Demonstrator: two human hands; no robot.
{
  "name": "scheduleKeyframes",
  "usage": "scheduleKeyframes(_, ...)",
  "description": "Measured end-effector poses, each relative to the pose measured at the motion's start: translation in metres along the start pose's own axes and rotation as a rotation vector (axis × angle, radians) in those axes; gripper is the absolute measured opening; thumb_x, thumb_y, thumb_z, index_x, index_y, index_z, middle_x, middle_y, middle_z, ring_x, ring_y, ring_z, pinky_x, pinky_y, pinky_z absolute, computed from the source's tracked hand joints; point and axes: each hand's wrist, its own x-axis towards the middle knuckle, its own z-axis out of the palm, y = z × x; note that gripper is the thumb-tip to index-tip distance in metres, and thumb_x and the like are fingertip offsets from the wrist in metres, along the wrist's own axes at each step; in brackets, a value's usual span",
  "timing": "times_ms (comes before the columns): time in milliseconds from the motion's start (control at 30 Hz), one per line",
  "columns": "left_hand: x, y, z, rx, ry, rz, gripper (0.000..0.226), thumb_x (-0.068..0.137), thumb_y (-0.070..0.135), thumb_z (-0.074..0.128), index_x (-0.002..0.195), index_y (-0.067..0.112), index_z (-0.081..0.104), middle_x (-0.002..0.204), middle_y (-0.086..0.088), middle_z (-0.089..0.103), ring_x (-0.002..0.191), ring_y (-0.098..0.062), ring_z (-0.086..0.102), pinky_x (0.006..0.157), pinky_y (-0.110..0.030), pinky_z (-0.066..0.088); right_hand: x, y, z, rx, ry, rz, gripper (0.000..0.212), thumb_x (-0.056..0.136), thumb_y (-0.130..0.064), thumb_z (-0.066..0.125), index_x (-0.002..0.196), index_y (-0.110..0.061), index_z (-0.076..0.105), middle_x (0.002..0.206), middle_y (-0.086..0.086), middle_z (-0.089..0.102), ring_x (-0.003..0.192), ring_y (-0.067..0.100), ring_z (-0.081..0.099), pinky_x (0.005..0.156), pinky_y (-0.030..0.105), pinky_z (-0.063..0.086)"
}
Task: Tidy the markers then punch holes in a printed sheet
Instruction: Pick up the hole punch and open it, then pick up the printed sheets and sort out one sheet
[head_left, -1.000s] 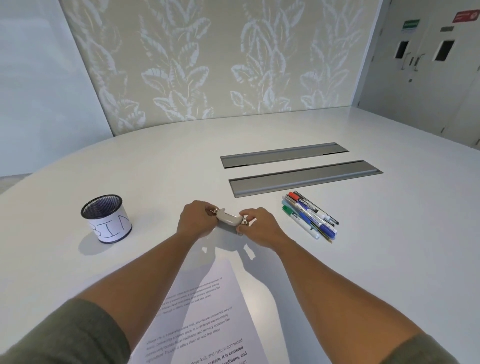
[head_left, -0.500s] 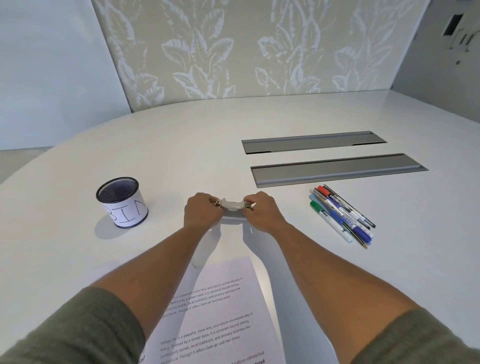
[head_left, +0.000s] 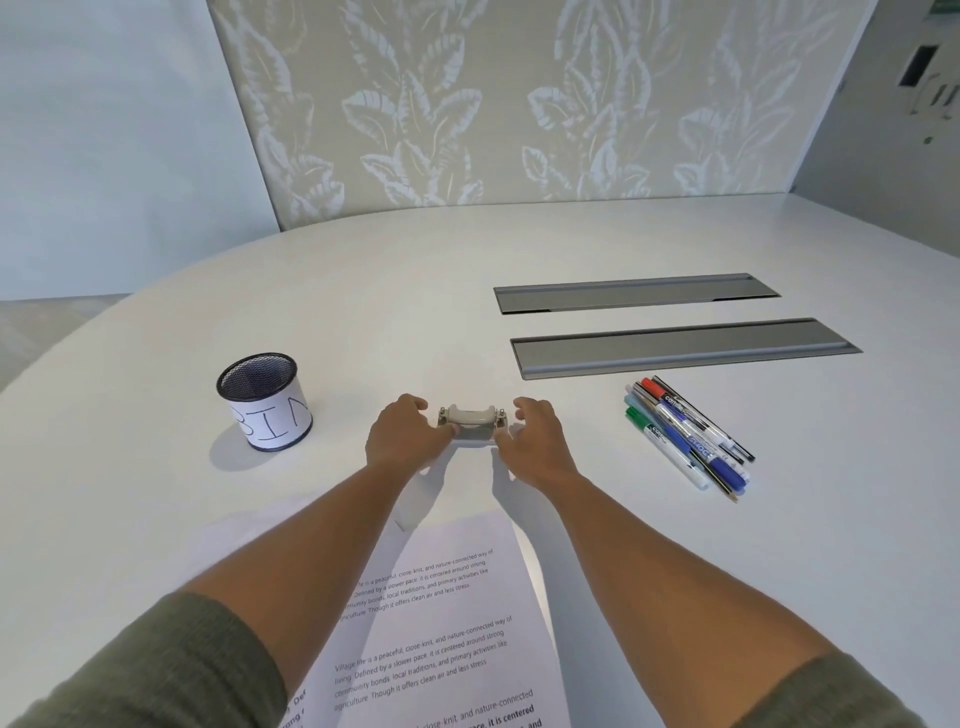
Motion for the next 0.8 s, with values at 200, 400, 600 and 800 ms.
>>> scheduleKeyframes(200,-0.025,-0.020,-0.016,0.055,-0.032,-0.029,0.067,0.072,0.056,0.074,0.127,0.023,0.054,0.116,0.011,0.068,0.112,-0.012,0.061,0.080,-0.028,0.042,-0.022,0.001,-0.006,-0.036,0.004,0.042,0.056,0.091,-0.025,0.061,0.140,-0.010,0.041,0.135,0.005,0.042,0.118,0.020,0.053,0.092,0.035,0.050)
scheduleKeyframes(400,-0.050,-0.046,-0.036,0.159,-0.106,-0.025,0.067,0.064,0.060,0.082,0.115,0.023,0.060,0.124,0.007,0.063,0.117,-0.014,0.057,0.095,-0.033,0.047,-0.044,-0.006,-0.005,-0.132,-0.076,0.026,0.060,0.081,-0.034,0.071,0.132,-0.012,0.048,0.128,0.004,0.048,0.108,0.018,0.058,0.094,0.033,0.048)
scheduleKeyframes(600,-0.073,-0.065,-0.062,0.234,-0.176,-0.032,0.075,0.060,0.066,0.082,0.117,0.021,0.063,0.130,0.001,0.058,0.123,-0.020,0.053,0.103,-0.039,0.046,-0.061,-0.023,-0.015,-0.350,-0.403,-0.042,0.065,0.070,-0.051,0.081,0.118,-0.013,0.061,0.118,0.004,0.055,0.109,0.019,0.057,0.089,0.032,0.048)
scheduleKeyframes(800,-0.093,-0.080,-0.078,0.332,-0.292,-0.066,0.094,0.059,0.065,0.084,0.135,0.018,0.054,0.139,-0.003,0.045,0.133,-0.022,0.041,0.108,-0.037,0.039,-0.076,-0.042,-0.025,-0.567,-0.606,-0.082,0.072,0.068,-0.050,0.083,0.119,-0.005,0.062,0.118,0.003,0.048,0.114,0.022,0.049,0.097,0.038,0.046)
